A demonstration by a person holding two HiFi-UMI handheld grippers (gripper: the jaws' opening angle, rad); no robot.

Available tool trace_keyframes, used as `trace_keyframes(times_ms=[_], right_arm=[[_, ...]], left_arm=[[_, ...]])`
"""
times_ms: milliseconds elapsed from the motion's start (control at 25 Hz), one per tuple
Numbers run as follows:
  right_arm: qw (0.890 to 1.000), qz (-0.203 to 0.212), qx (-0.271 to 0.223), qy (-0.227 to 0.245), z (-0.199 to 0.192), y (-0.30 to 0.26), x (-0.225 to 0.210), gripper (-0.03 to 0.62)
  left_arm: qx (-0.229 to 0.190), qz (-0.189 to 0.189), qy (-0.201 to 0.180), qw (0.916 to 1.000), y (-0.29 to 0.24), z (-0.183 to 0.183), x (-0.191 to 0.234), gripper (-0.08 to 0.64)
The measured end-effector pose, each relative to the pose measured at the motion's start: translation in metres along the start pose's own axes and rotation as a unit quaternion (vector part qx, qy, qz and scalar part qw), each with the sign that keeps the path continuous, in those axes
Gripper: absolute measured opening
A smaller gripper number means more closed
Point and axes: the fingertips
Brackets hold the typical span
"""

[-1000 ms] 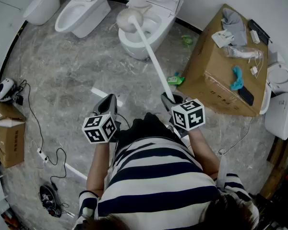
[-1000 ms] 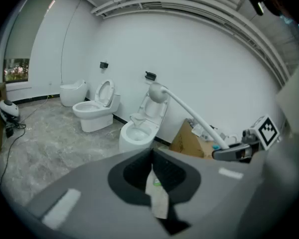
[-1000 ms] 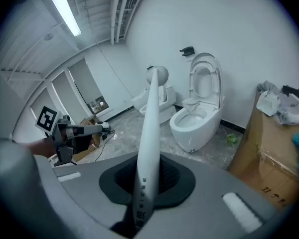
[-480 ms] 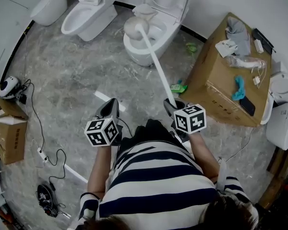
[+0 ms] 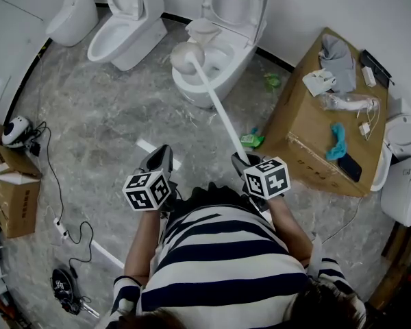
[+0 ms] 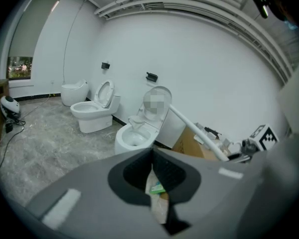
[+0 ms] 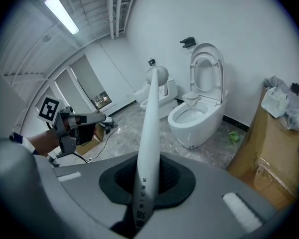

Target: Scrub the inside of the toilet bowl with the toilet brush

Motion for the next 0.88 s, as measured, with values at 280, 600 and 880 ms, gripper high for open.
trace_keyframes(times_ms=[280,600,880], right_arm=[[1.000,0.004,0.024,0.009,0.004,-0.008,-0.037,0.034],[0.999,0.010,0.041,0.004,0.012,-0.026,-0.049,0.034],[0.999,0.001,0.053,0.005,0.036,-0.053,-0.048,0.034]], left_arm=[[0.004,0.007,0.004,1.0000,-0.029,0.004,-0.020,0.000],[0.015,0.020,0.006,0.9997,-0.043,0.004,-0.009,0.000],[0.012,0.009,0.006,0.9999,-0.071,0.021,0.019,0.000]])
Point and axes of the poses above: the fingertips, and each gripper's own axes: y backward along the fingers, x to its left, z out of its top, and after that the axes turned 14 degrees about -y, right-handed
